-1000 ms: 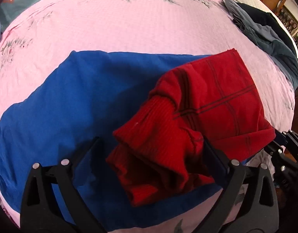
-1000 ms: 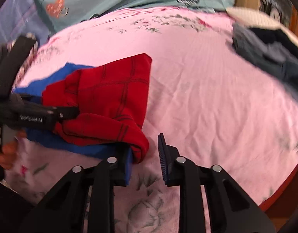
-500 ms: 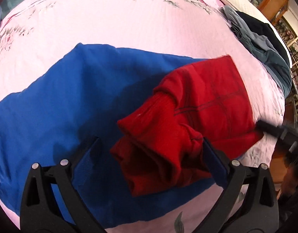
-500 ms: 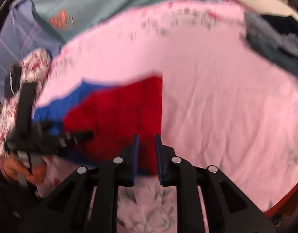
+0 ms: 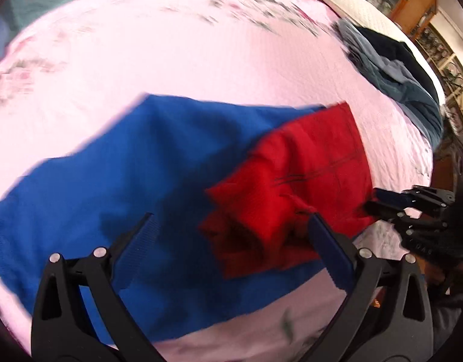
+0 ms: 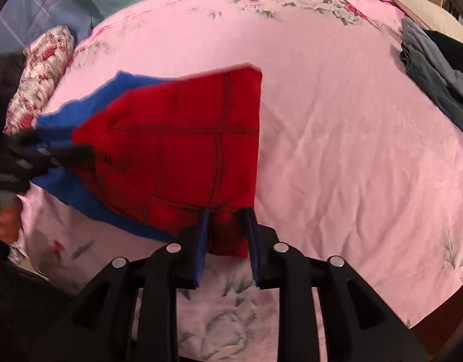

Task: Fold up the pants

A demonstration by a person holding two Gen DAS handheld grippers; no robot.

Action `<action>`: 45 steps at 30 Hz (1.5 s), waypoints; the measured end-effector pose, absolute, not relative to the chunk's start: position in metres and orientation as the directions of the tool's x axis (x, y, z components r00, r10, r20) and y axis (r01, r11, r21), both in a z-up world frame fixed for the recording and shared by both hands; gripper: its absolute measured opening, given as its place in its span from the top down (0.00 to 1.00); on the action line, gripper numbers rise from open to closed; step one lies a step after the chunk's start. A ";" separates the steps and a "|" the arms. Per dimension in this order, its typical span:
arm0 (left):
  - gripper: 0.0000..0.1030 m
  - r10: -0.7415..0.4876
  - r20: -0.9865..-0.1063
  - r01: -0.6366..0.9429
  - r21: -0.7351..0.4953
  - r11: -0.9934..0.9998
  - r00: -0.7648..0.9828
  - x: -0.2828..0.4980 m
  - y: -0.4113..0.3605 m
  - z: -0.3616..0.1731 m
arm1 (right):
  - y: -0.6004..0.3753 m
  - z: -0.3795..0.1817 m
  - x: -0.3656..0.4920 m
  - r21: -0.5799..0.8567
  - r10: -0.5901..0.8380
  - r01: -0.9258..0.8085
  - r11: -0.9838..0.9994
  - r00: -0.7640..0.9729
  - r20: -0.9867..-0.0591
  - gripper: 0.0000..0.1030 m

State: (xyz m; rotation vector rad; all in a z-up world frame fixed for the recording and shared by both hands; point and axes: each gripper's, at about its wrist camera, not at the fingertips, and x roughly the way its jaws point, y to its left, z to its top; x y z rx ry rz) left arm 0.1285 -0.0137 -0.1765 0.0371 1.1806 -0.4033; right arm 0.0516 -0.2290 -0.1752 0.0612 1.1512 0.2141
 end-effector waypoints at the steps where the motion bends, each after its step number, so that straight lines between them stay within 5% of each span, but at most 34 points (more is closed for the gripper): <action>1: 0.02 -0.262 -0.899 0.299 -0.157 0.941 0.352 0.126 0.005 -0.168 | -0.226 -0.165 0.051 0.147 0.192 -0.141 0.979 0.398 -0.897 0.74; 3: 0.02 -0.222 -0.884 0.205 -0.147 0.968 0.411 0.120 0.053 -0.152 | -0.216 -0.140 0.045 0.137 0.206 -0.179 0.974 0.469 -0.859 0.73; 7: 0.02 -0.102 -0.867 -0.044 -0.141 0.989 0.488 0.107 0.149 -0.135 | -0.157 -0.108 0.049 0.056 0.255 -0.351 0.935 0.554 -0.793 0.46; 14: 0.02 0.061 -0.852 -0.373 -0.162 0.913 0.519 0.058 0.283 -0.134 | 0.012 -0.099 0.044 -0.038 0.465 -0.714 0.699 0.495 -0.734 0.44; 21: 0.02 0.016 -0.851 -0.420 -0.243 0.874 0.526 0.023 0.322 -0.152 | 0.136 -0.136 0.047 -0.137 0.457 -0.827 0.546 0.431 -0.778 0.44; 31: 0.02 -0.088 -0.839 -0.394 -0.342 0.853 0.537 0.015 0.340 -0.171 | 0.179 -0.195 0.067 -0.278 0.304 -0.798 0.535 0.488 -0.818 0.44; 33: 0.02 -0.105 -0.836 -0.382 -0.353 0.854 0.539 0.021 0.341 -0.172 | 0.175 -0.194 0.074 -0.227 0.322 -0.793 0.565 0.465 -0.825 0.48; 39: 0.02 -0.238 -0.805 -0.306 -0.454 0.837 0.544 0.052 0.333 -0.174 | 0.158 -0.168 0.084 -0.104 0.363 -0.751 0.652 0.429 -0.827 0.81; 45: 0.02 -0.520 -0.706 -0.158 -0.653 0.741 0.481 0.102 0.303 -0.190 | 0.149 -0.158 0.075 -0.107 0.374 -0.734 0.671 0.460 -0.805 0.83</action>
